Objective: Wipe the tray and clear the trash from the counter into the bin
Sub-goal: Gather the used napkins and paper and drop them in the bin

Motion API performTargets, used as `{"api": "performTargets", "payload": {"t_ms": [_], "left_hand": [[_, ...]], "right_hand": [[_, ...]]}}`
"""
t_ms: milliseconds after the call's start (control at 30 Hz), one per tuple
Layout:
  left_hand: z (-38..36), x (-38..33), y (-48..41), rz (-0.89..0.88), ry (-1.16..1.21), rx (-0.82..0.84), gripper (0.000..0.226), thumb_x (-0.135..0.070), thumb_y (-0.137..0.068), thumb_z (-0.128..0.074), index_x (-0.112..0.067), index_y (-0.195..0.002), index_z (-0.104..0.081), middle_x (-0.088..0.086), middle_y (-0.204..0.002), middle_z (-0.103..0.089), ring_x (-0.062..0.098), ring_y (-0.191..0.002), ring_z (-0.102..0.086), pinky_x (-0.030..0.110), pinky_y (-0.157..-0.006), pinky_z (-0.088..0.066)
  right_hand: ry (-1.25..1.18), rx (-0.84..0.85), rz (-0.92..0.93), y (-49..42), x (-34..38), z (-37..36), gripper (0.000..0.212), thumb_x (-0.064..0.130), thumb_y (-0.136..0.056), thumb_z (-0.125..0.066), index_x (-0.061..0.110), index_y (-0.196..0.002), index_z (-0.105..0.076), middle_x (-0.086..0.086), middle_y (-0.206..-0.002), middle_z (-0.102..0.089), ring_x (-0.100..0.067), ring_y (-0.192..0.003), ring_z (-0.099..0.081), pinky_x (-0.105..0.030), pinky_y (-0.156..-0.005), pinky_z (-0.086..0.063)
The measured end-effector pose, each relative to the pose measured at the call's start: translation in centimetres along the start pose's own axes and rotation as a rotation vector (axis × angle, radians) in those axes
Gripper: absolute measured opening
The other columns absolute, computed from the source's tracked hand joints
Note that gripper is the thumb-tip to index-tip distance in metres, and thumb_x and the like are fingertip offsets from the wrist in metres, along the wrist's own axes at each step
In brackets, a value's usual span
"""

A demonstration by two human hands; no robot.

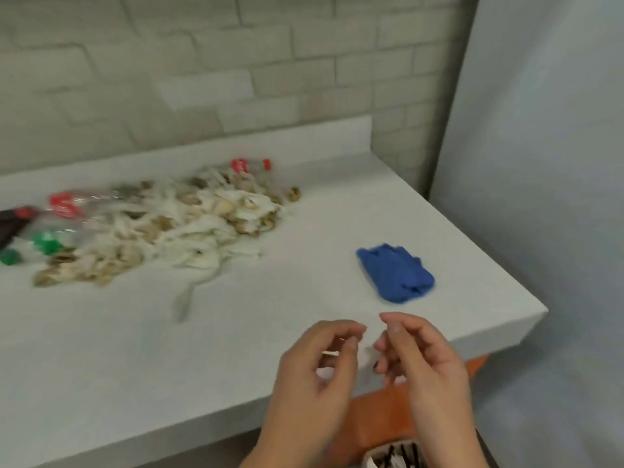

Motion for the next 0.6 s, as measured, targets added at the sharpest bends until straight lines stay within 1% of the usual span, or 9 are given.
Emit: {"api": "performTargets", "payload": {"t_ms": [133,233,300,367,400,467,533,567,600], "left_hand": [[9.8,0.0,-2.8,0.041,-0.066,-0.192,0.021,-0.012,-0.088,-0.062,-0.032,-0.083,-0.069,-0.018,-0.087,-0.068,0.004,-0.077,-0.064,0.009,-0.062,-0.045],[16.4,1.7,-5.2,0.112,-0.142,-0.271,0.019,-0.012,-0.087,-0.062,-0.03,-0.087,-0.067,-0.015,-0.092,-0.067,-0.004,-0.08,-0.06,0.008,-0.061,-0.045],[20.7,3.1,-7.0,0.136,-0.202,-0.312,0.017,-0.013,-0.086,-0.062,-0.03,-0.088,-0.066,-0.012,-0.096,-0.066,-0.005,-0.08,-0.059,0.008,-0.06,-0.045],[24.4,4.7,-8.7,0.173,-0.245,-0.333,0.015,-0.016,-0.086,-0.063,-0.031,-0.089,-0.065,-0.008,-0.099,-0.066,-0.001,-0.08,-0.06,0.011,-0.06,-0.044],[26.0,5.5,-9.6,0.192,-0.265,-0.327,0.015,-0.017,-0.086,-0.063,-0.032,-0.09,-0.064,-0.007,-0.1,-0.065,0.0,-0.082,-0.06,0.012,-0.062,-0.043],[28.2,7.4,-11.4,0.216,-0.321,-0.282,0.014,-0.02,-0.086,-0.063,-0.033,-0.093,-0.062,-0.007,-0.104,-0.063,0.004,-0.089,-0.058,0.015,-0.066,-0.042],[29.5,9.2,-13.0,0.229,-0.373,-0.228,0.019,-0.021,-0.085,-0.066,-0.032,-0.098,-0.058,-0.006,-0.108,-0.059,0.011,-0.097,-0.057,0.019,-0.071,-0.041],[29.7,10.2,-13.7,0.223,-0.398,-0.197,0.025,-0.022,-0.084,-0.068,-0.033,-0.103,-0.055,-0.006,-0.109,-0.055,0.014,-0.102,-0.056,0.02,-0.076,-0.04],[29.7,11.0,-14.4,0.215,-0.423,-0.157,0.033,-0.024,-0.082,-0.07,-0.033,-0.109,-0.053,-0.007,-0.111,-0.051,0.015,-0.108,-0.054,0.022,-0.081,-0.04]], "right_hand": [[0.214,0.226,-0.005,-2.2,2.3,-9.5,0.016,0.009,-0.089,-0.06,0.02,-0.099,-0.067,-0.01,-0.077,-0.067,-0.015,-0.057,-0.06,-0.023,-0.049,-0.047],[0.403,0.303,0.042,-4.0,1.4,-16.0,0.021,0.021,-0.085,-0.068,0.034,-0.101,-0.064,-0.001,-0.085,-0.066,-0.012,-0.071,-0.064,-0.024,-0.062,-0.051],[0.548,0.337,0.142,-5.4,0.6,-20.1,0.028,0.028,-0.083,-0.07,0.044,-0.103,-0.058,0.007,-0.095,-0.061,-0.005,-0.079,-0.06,-0.016,-0.069,-0.048],[0.751,0.392,0.239,-7.0,-0.8,-24.0,0.041,0.037,-0.082,-0.068,0.05,-0.115,-0.049,0.012,-0.119,-0.051,0.0,-0.097,-0.056,-0.013,-0.08,-0.045],[0.867,0.426,0.268,-7.9,-1.7,-25.7,0.051,0.042,-0.083,-0.067,0.049,-0.127,-0.043,0.011,-0.131,-0.043,-0.004,-0.111,-0.052,-0.016,-0.089,-0.043],[1.084,0.467,0.279,-9.8,-3.7,-28.4,0.074,0.049,-0.082,-0.066,0.042,-0.144,-0.026,0.004,-0.15,-0.023,-0.015,-0.134,-0.036,-0.027,-0.103,-0.038],[1.241,0.479,0.247,-11.5,-5.7,-30.2,0.089,0.053,-0.08,-0.065,0.039,-0.149,-0.01,-0.001,-0.158,-0.006,-0.021,-0.143,-0.021,-0.035,-0.108,-0.036],[1.286,0.485,0.225,-12.2,-6.5,-30.8,0.092,0.053,-0.08,-0.065,0.039,-0.15,-0.006,-0.003,-0.159,-0.002,-0.023,-0.144,-0.02,-0.036,-0.107,-0.037],[1.322,0.495,0.2,-12.7,-7.3,-31.1,0.093,0.051,-0.081,-0.065,0.038,-0.15,-0.004,-0.005,-0.159,-0.003,-0.024,-0.143,-0.022,-0.036,-0.105,-0.038]]}}
Point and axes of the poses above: each hand's wrist, its own y-axis away from the middle knuckle, its own z-axis out of the back of the hand, x = y × z, the point moved 6 cm from there along -y, towards the middle knuckle
